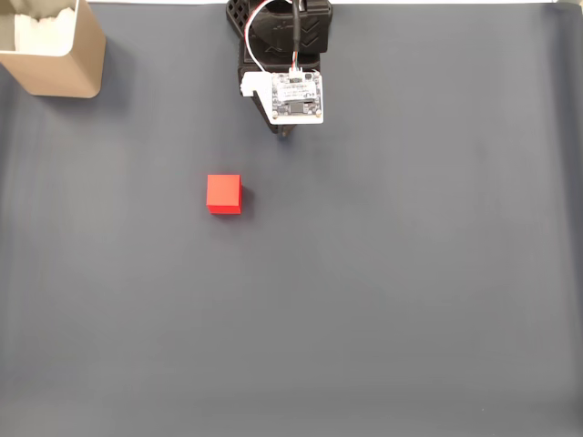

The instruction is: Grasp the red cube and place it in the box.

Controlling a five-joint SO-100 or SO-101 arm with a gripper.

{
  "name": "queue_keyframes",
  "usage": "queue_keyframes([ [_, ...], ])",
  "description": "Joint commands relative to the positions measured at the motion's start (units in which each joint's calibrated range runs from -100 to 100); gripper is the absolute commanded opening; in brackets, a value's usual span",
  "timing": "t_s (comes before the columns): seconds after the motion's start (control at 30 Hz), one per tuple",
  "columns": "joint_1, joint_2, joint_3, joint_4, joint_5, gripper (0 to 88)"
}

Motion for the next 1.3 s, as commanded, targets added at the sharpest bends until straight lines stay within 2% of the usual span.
queue_keyframes([
  [0.0, 0.52, 0.17, 0.81, 0.96, -0.29, 0.3],
  [1.27, 0.52, 0.00, 0.81, 0.96, -0.88, 0.3],
])
